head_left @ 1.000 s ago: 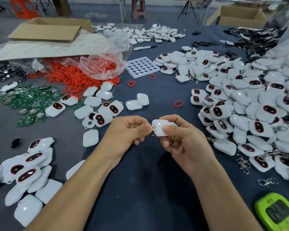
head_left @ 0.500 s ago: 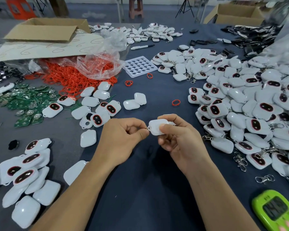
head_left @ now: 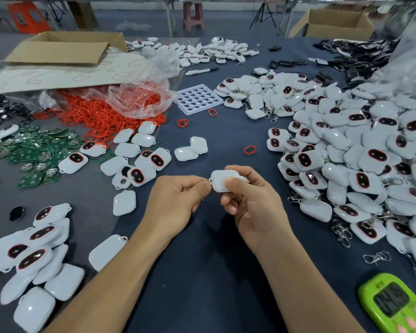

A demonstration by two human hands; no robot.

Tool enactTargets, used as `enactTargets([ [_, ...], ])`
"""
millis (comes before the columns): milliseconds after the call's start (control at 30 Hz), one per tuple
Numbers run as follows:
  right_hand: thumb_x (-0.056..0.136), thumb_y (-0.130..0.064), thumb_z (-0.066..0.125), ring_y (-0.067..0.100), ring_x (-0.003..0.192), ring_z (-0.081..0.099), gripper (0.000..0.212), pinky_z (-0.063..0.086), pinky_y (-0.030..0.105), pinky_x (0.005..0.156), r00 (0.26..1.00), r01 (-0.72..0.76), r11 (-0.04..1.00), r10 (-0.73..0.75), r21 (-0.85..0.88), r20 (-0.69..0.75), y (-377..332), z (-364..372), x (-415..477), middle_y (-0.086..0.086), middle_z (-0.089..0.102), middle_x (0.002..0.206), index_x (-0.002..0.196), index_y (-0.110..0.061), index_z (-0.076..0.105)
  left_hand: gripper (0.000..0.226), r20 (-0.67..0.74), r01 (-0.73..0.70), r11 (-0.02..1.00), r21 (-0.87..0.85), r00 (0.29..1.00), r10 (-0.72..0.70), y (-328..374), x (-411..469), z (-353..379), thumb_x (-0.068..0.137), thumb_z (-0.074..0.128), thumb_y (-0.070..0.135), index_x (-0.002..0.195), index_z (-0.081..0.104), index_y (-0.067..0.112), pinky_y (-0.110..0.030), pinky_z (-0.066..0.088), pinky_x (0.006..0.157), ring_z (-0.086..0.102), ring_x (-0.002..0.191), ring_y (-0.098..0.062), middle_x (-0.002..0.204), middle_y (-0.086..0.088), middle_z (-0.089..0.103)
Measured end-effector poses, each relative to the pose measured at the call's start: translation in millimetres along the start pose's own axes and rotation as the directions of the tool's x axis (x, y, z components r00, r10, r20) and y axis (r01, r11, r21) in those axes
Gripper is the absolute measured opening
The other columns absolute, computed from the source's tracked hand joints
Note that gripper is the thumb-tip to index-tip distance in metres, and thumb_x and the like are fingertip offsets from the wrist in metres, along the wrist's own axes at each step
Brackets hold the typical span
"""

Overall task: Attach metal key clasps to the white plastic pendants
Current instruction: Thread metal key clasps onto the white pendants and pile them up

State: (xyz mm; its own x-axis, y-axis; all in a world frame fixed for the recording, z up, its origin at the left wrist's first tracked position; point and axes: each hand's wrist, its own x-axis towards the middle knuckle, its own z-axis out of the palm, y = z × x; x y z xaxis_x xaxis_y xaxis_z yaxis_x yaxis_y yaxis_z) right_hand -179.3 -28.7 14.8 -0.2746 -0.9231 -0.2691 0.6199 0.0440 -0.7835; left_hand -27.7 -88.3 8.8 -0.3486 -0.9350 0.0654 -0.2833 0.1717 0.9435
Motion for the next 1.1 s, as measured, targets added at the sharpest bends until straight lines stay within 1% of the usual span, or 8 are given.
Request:
enactTargets([
  [167, 0.077, -0.006, 0.070, 0.019, 0.050, 0.057, 0.024, 0.042, 0.026, 0.041, 0.976, 0.215, 0.913, -0.217, -0.347, 0.032, 4.6, 2.1, -2.1, 0.005, 0.069, 0.077, 0.099, -0.016, 0.074, 0.025, 0.013, -0.189, 0.826, 0.531, 0.976, 0.215, -2.4, -1.2, -7.1, 0.088, 0.053, 0.044, 0.086, 0.076, 0.033, -0.033, 0.048, 0.062, 0.056, 0.059, -0.011, 0.060, 0.009, 0.063],
  [267, 0.076, -0.010, 0.068, 0.019, 0.050, 0.057, 0.023, 0.043, 0.027, 0.042, 0.963, 0.260, 0.847, -0.265, -0.464, 0.055, 7.7, 4.4, -4.3, 0.000, 0.068, 0.074, 0.093, -0.024, 0.075, 0.027, 0.048, -0.246, 0.712, 0.658, 0.957, 0.287, -2.0, -7.1, -6.5, 0.091, 0.051, 0.042, 0.092, 0.077, 0.036, -0.039, 0.052, 0.065, 0.063, 0.066, -0.014, 0.070, 0.010, 0.071],
  [333, 0.080, -0.008, 0.068, 0.020, 0.051, 0.058, 0.023, 0.043, 0.027, 0.042, 0.975, 0.212, 0.903, -0.220, -0.374, 0.023, 5.6, 3.4, -5.0, 0.005, 0.071, 0.079, 0.097, -0.020, 0.075, 0.022, 0.024, -0.218, 0.789, 0.574, 0.968, 0.250, -1.8, -9.0, -5.5, 0.090, 0.053, 0.044, 0.092, 0.074, 0.038, -0.035, 0.051, 0.064, 0.061, 0.063, -0.010, 0.064, 0.011, 0.065],
  [467, 0.097, 0.006, 0.059, 0.017, 0.050, 0.056, 0.021, 0.041, 0.024, 0.042, 1.000, 0.021, 0.996, -0.022, -0.084, -0.013, -1.7, 1.6, -2.5, 0.011, 0.075, 0.085, 0.109, -0.008, 0.069, 0.008, 0.006, -0.045, 0.995, 0.092, 0.999, 0.045, -1.1, 0.0, -2.6, 0.090, 0.072, 0.032, 0.085, 0.078, 0.036, -0.021, 0.036, 0.052, 0.040, 0.050, -0.008, 0.050, 0.011, 0.044],
  [767, 0.099, 0.005, 0.058, 0.018, 0.051, 0.056, 0.018, 0.042, 0.023, 0.043, 0.999, -0.024, 1.000, 0.024, 0.007, 0.031, 4.4, 7.5, -4.2, 0.011, 0.073, 0.083, 0.113, -0.005, 0.064, 0.027, 0.082, 0.046, 0.982, -0.181, 0.996, -0.032, 3.6, 0.2, -10.8, 0.082, 0.067, 0.026, 0.066, 0.069, 0.004, -0.026, 0.024, 0.051, 0.024, 0.054, -0.015, 0.052, -0.001, 0.028],
  [900, 0.088, -0.001, 0.069, 0.018, 0.052, 0.056, 0.020, 0.040, 0.025, 0.042, 0.995, 0.092, 0.973, -0.101, -0.212, -0.028, 4.2, 3.9, -5.2, 0.010, 0.072, 0.081, 0.106, -0.009, 0.070, 0.023, 0.054, -0.023, 0.983, 0.184, 0.998, 0.013, 0.0, -0.9, -5.8, 0.084, 0.068, 0.029, 0.071, 0.073, 0.010, -0.033, 0.031, 0.056, 0.034, 0.055, -0.016, 0.056, -0.014, 0.042],
  [1033, 0.087, -0.019, 0.071, 0.017, 0.056, 0.066, 0.014, 0.048, 0.031, 0.052, 0.946, 0.261, 0.711, -0.322, -0.653, 0.028, 13.0, 3.9, -6.1, -0.002, 0.073, 0.074, 0.094, -0.032, 0.071, 0.024, 0.043, -0.069, 0.757, 0.650, 0.998, 0.054, 1.7, -3.9, 0.5, 0.092, 0.057, 0.038, 0.076, 0.075, 0.035, -0.034, 0.044, 0.058, 0.057, 0.061, -0.012, 0.059, 0.009, 0.064],
  [1100, 0.087, -0.020, 0.071, 0.017, 0.056, 0.067, 0.014, 0.049, 0.030, 0.050, 0.947, 0.252, 0.705, -0.320, -0.663, 0.019, 14.5, 5.5, -6.6, -0.002, 0.073, 0.074, 0.093, -0.033, 0.071, 0.022, 0.026, -0.110, 0.627, 0.771, 0.990, 0.142, 1.6, -8.1, 3.9, 0.094, 0.055, 0.037, 0.079, 0.072, 0.035, -0.035, 0.044, 0.062, 0.061, 0.068, -0.012, 0.065, 0.010, 0.066],
])
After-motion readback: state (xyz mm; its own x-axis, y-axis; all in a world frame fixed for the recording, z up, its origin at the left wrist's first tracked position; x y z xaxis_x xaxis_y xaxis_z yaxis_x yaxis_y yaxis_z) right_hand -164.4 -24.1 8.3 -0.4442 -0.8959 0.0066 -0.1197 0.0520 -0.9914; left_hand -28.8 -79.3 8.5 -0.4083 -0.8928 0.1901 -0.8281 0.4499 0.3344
